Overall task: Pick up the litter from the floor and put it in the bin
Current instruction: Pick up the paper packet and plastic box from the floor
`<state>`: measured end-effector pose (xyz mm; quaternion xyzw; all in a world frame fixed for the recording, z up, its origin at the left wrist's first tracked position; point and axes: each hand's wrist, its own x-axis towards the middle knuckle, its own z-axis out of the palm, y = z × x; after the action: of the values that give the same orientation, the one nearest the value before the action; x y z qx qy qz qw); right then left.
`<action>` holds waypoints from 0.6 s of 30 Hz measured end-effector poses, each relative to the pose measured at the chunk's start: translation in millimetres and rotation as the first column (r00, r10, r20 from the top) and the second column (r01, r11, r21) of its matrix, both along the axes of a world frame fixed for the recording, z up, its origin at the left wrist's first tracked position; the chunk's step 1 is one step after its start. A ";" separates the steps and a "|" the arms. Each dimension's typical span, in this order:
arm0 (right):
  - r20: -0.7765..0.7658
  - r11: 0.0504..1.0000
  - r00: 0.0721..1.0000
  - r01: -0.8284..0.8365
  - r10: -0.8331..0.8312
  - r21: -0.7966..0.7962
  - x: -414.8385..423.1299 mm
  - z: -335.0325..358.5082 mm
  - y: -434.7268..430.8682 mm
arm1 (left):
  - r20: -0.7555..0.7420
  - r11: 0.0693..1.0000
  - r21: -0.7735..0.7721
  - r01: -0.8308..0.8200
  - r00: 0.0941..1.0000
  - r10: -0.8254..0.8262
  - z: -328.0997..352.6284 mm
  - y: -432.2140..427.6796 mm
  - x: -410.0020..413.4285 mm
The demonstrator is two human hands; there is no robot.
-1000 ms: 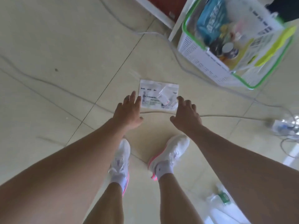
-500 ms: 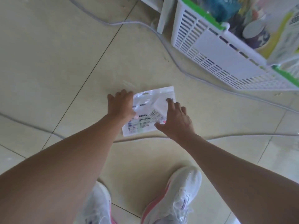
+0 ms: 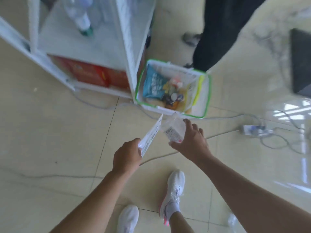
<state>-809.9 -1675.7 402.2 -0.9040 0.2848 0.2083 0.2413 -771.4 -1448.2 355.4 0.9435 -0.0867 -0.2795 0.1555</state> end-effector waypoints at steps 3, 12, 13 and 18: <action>0.076 0.980 0.977 0.196 -0.198 0.034 -33.8 124.4 -19.7 | 0.075 0.976 -0.044 0.212 0.975 -0.209 123.1 -28.4 -3.9; 0.294 0.704 0.662 0.708 -0.689 0.054 -313.0 390.0 -63.4 | 0.207 0.690 -0.059 0.721 0.685 -0.698 382.6 -159.1 -152.5; 0.296 0.648 0.607 0.759 -0.737 0.057 -354.9 406.9 -64.9 | 0.207 0.642 -0.055 0.764 0.638 -0.741 399.8 -172.5 -183.6; 0.323 0.309 0.266 0.947 -0.908 0.089 -572.9 463.0 -57.0 | 0.219 0.392 -0.051 0.919 0.393 -0.893 460.1 -233.2 -362.3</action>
<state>-1382.9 -1732.7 865.3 -0.5982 0.7290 -0.1367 0.3034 -1133.8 -1681.4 815.5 0.7455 -0.6215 -0.2362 0.0473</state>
